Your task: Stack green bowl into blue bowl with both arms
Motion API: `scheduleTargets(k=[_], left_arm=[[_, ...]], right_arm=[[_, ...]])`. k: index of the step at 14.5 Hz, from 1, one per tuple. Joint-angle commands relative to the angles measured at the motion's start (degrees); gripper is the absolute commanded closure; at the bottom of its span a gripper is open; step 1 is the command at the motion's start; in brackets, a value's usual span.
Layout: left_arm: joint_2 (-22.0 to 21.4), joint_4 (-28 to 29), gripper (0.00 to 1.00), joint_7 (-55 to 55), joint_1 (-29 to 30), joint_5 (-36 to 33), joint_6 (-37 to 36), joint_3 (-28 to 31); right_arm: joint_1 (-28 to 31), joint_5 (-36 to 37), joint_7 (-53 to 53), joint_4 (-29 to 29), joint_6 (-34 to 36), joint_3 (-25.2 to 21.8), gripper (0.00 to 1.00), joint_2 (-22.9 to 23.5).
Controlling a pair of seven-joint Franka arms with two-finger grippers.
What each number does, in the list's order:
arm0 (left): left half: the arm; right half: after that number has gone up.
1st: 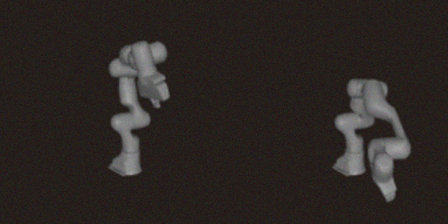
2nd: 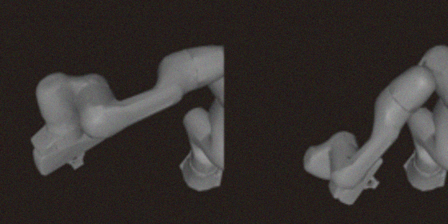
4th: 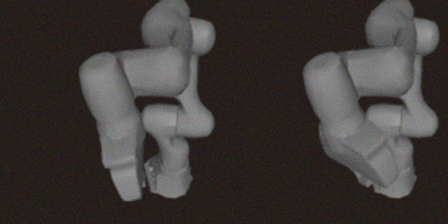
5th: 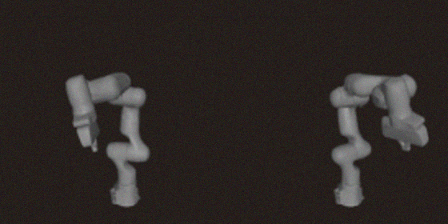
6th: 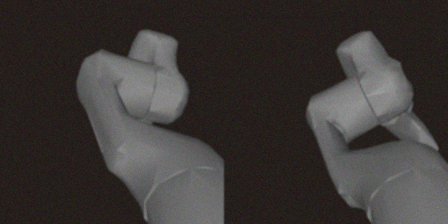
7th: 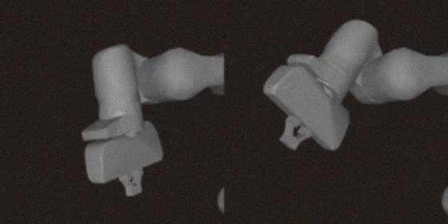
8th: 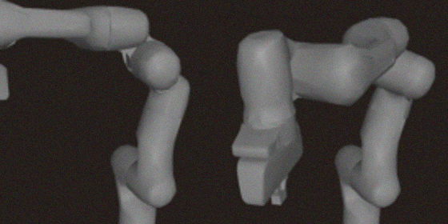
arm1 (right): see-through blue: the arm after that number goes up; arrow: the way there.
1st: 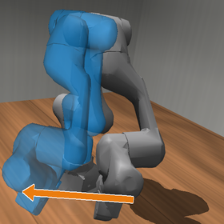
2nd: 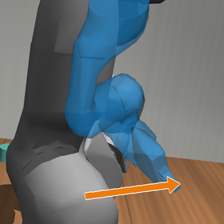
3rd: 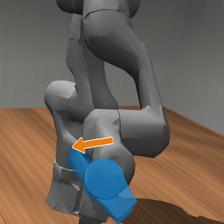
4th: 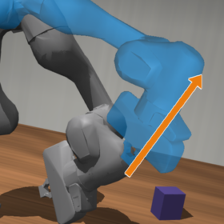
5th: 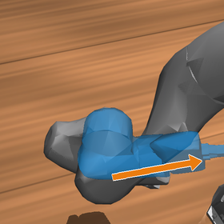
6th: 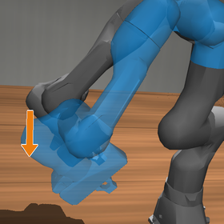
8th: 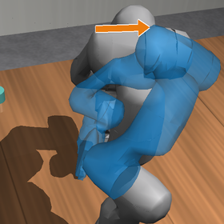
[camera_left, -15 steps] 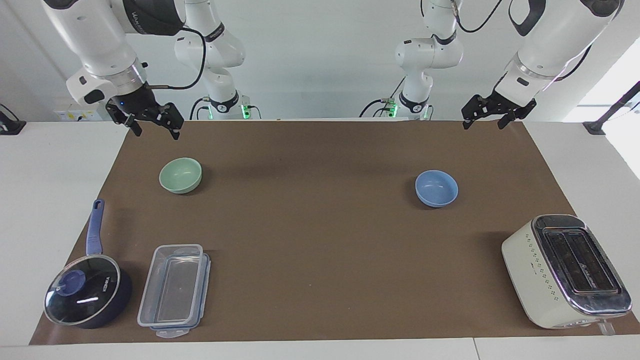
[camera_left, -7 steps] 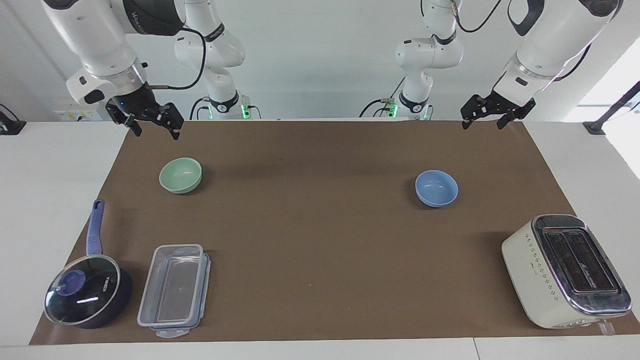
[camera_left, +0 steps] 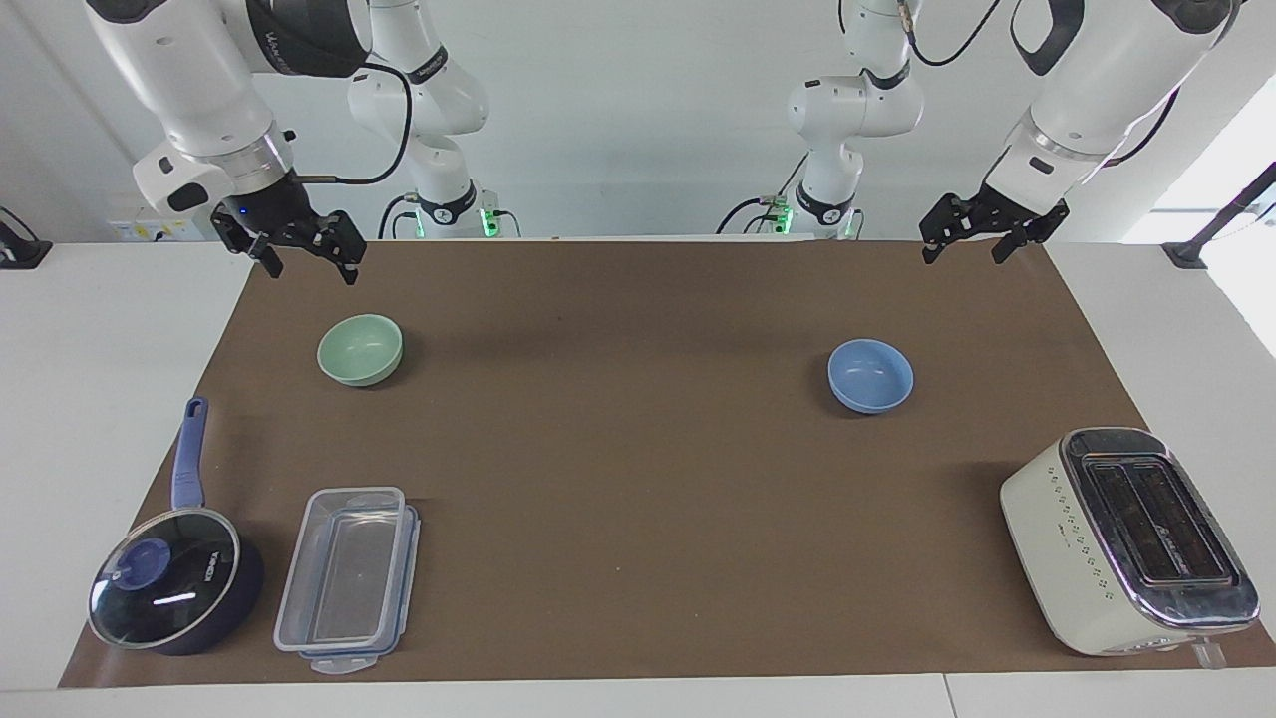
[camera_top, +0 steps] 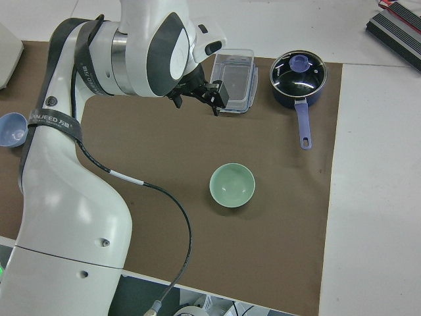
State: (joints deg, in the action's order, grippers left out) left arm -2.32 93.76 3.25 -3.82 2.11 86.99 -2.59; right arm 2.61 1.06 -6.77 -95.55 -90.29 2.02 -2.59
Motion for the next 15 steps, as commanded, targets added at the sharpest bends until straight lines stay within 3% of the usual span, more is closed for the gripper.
scheduleTargets(k=[1,4,9,12,15], left_arm=[[-4.96,10.19,0.0,-0.35,-0.14,-1.32,6.86,0.57],[-5.32,16.52,0.0,-3.42,1.44,-1.41,12.13,0.66],[-3.4,31.2,0.0,-6.15,2.59,-1.5,29.42,0.66],[-1.72,36.65,0.06,-8.52,2.67,-1.5,36.82,0.66],[0.47,38.96,0.2,-8.61,2.67,-1.5,41.49,0.57]], right_arm=[[-0.06,-0.09,-1.58,-1.57,-1.29,0.27,0.0,-0.93],[-0.06,-0.09,-1.06,-1.66,-1.2,0.27,0.0,-0.93],[0.2,-0.09,0.79,-5.59,-3.21,0.27,0.0,-2.67],[3.1,-0.18,4.47,-18.92,-14.69,0.09,0.0,-8.2],[6.18,-0.18,9.3,-31.77,-26.23,-0.08,0.0,-12.52]])
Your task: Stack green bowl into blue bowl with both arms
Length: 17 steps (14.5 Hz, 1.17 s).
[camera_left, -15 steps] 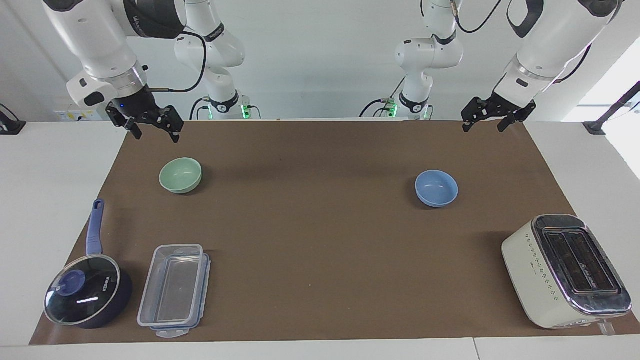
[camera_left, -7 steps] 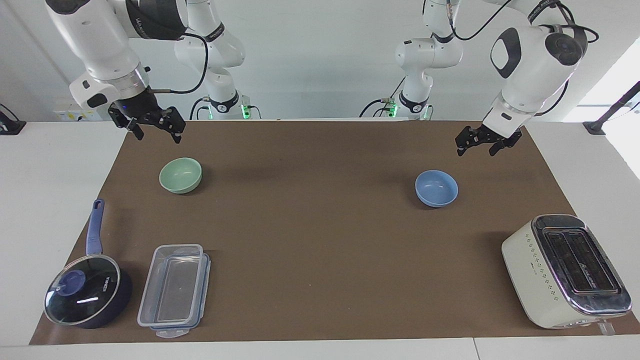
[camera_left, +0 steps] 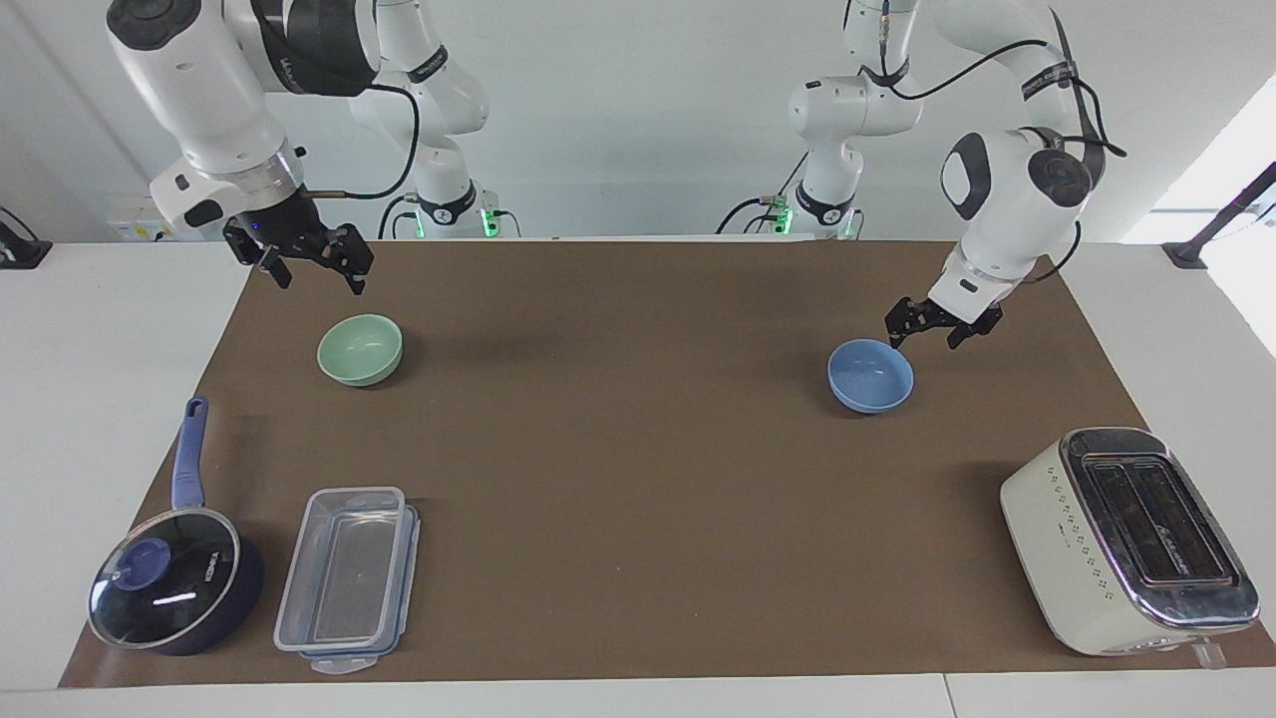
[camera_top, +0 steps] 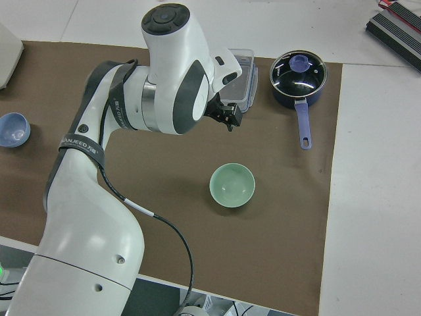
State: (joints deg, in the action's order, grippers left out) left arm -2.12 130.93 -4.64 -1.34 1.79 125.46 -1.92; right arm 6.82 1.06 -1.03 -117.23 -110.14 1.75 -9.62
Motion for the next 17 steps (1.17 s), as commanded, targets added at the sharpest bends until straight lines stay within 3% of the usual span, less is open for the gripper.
scheduleTargets(k=[1,4,6,7,10,14,17], left_arm=[[0.63,2.05,0.23,-0.72,0.2,-1.18,3.29,-0.1],[0.72,2.84,0.33,-0.72,0.2,-1.18,4.43,-0.1],[0.63,3.63,0.46,-0.64,0.2,-1.18,5.84,-0.1],[0.63,3.63,0.57,-0.55,0.2,-1.18,5.85,-0.1],[0.63,3.63,1.0,-0.37,0.2,-1.18,5.76,-0.1],[2.03,-0.13,1.0,0.07,0.2,-1.18,2.88,-0.1],[6.59,-13.64,1.0,4.87,-0.85,-0.04,-11.07,-0.62]], right_arm=[[2.76,-0.26,4.63,-11.25,-6.93,0.09,0.0,-5.41],[8.72,-0.26,8.4,-15.29,-12.18,0.09,0.0,-2.87],[11.37,-0.79,9.03,-17.41,-15.18,0.09,0.0,-0.94],[11.72,-2.44,9.12,-18.72,-16.76,0.09,0.0,-0.67],[11.9,-3.95,13.14,-21.63,-20.98,0.09,0.0,0.56],[13.84,-7.38,23.17,-24.36,-24.33,0.09,0.0,2.67],[13.66,-7.47,23.18,-25.94,-25.12,0.09,0.0,2.5]])
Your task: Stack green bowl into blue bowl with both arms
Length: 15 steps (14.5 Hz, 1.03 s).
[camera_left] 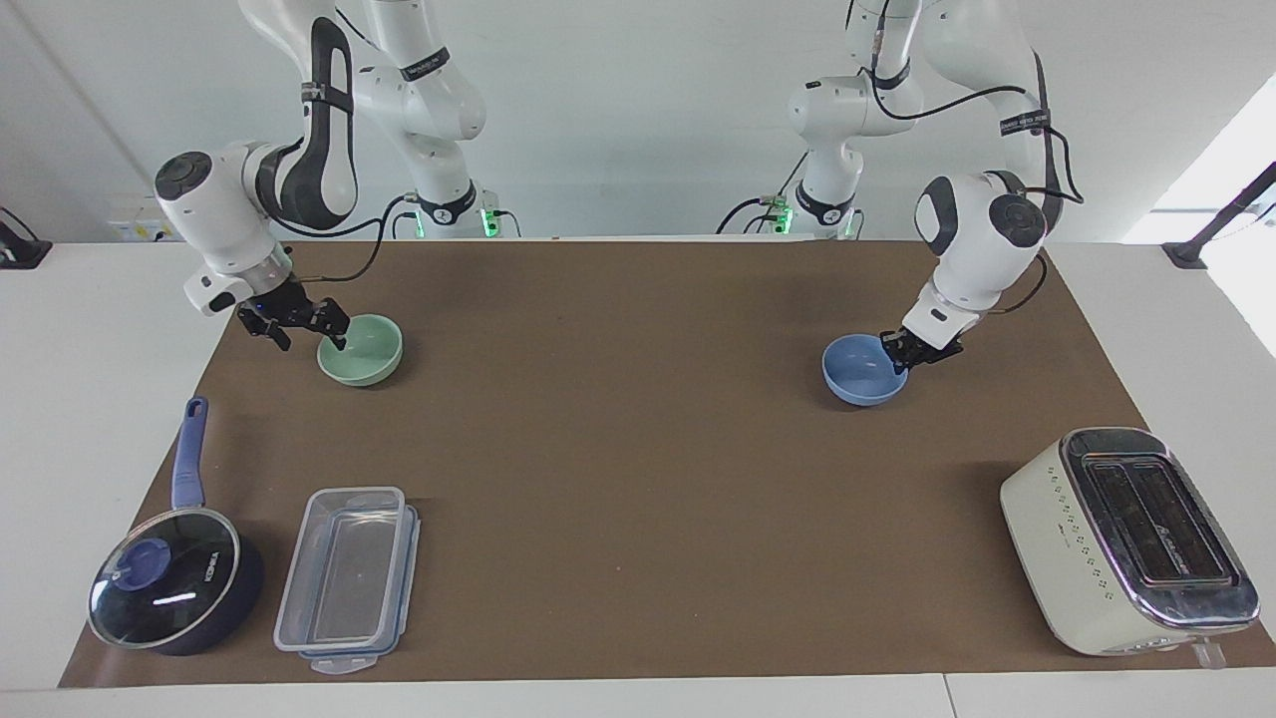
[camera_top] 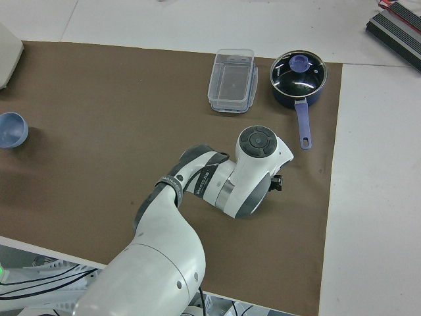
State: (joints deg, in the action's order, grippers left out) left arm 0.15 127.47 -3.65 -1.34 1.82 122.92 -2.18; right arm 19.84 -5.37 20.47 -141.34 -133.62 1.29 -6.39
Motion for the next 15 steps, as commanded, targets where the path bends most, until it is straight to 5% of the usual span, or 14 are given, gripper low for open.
scheduleTargets(k=[1,3,5,10,15], left_arm=[[5.98,-14.57,1.0,8.27,-3.55,1.67,-12.14,-0.55],[7.23,-18.47,1.0,17.85,-10.14,5.2,-13.67,-0.46],[7.14,-17.7,1.0,24.98,-17.87,5.64,-11.83,-0.46],[8.36,-11.54,1.0,38.88,-32.91,10.48,1.87,-0.55],[13.64,-11.36,1.0,41.71,-38.38,10.57,6.28,-0.46]], right_arm=[[0.47,-1.05,1.68,-2.44,-2.08,0.56,0.0,-0.99],[0.2,-1.05,1.59,-2.8,-2.26,0.56,0.15,-1.08],[0.11,-1.05,1.68,-2.8,-2.26,0.56,1.0,-1.0],[0.64,-1.05,2.03,-2.01,-1.38,0.56,1.0,-1.17],[-0.15,-0.96,-0.85,5.54,6.59,1.35,1.0,-3.54]])
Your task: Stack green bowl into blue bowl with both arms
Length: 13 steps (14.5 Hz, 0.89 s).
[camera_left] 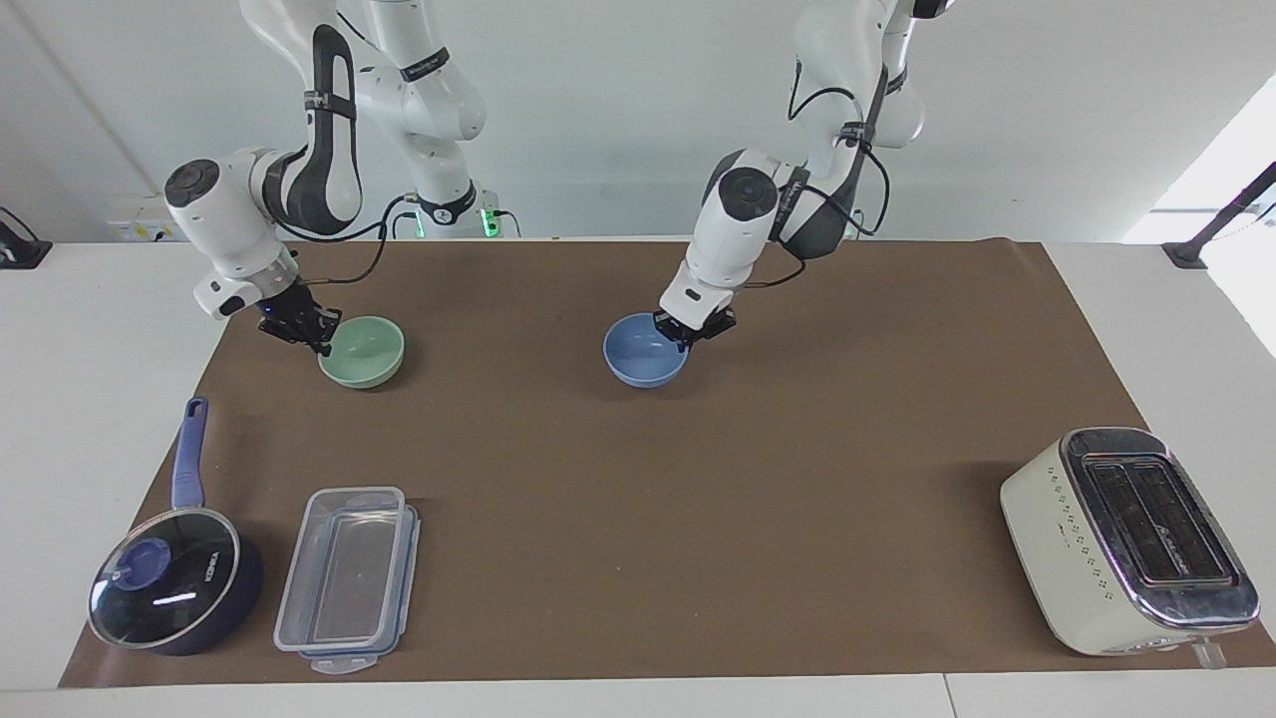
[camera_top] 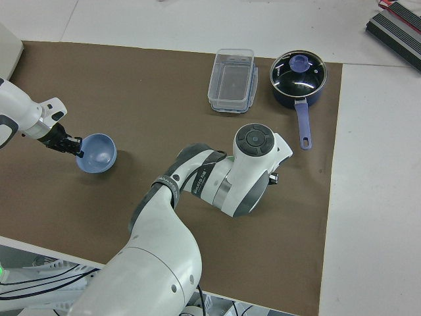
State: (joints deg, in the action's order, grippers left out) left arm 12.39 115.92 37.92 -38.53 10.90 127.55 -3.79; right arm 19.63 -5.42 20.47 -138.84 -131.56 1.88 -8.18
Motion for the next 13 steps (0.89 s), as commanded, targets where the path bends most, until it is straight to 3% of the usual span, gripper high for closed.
scheduleTargets(k=[1,4,5,6,10,13], left_arm=[[1.93,0.18,1.0,0.23,-1.55,1.5,1.83,1.15],[2.12,0.01,1.0,-0.56,-1.47,1.5,1.83,1.15],[1.85,-0.17,0.15,-0.65,-1.46,1.5,1.48,1.24],[1.07,-0.26,0.0,-0.65,-1.03,1.5,0.52,1.24],[-4.2,-3.94,0.0,-3.01,4.67,1.5,-10.09,1.5],[-6.5,-8.59,0.0,-9.42,12.48,1.41,-19.15,1.59]], right_arm=[[-0.99,-0.91,-2.61,4.01,6.21,1.28,1.0,-2.54],[-7.91,-0.91,-11.64,5.51,11.22,1.81,1.0,-6.49],[-10.38,-0.91,-15.07,5.86,12.19,1.81,1.0,-7.2],[-13.27,-0.91,-18.76,6.39,12.9,1.81,1.0,-7.55],[-25.84,-0.99,-31.86,7.54,12.38,1.99,1.0,-7.56],[-33.93,-1.08,-39.26,7.54,6.95,1.99,1.0,-5.63]])
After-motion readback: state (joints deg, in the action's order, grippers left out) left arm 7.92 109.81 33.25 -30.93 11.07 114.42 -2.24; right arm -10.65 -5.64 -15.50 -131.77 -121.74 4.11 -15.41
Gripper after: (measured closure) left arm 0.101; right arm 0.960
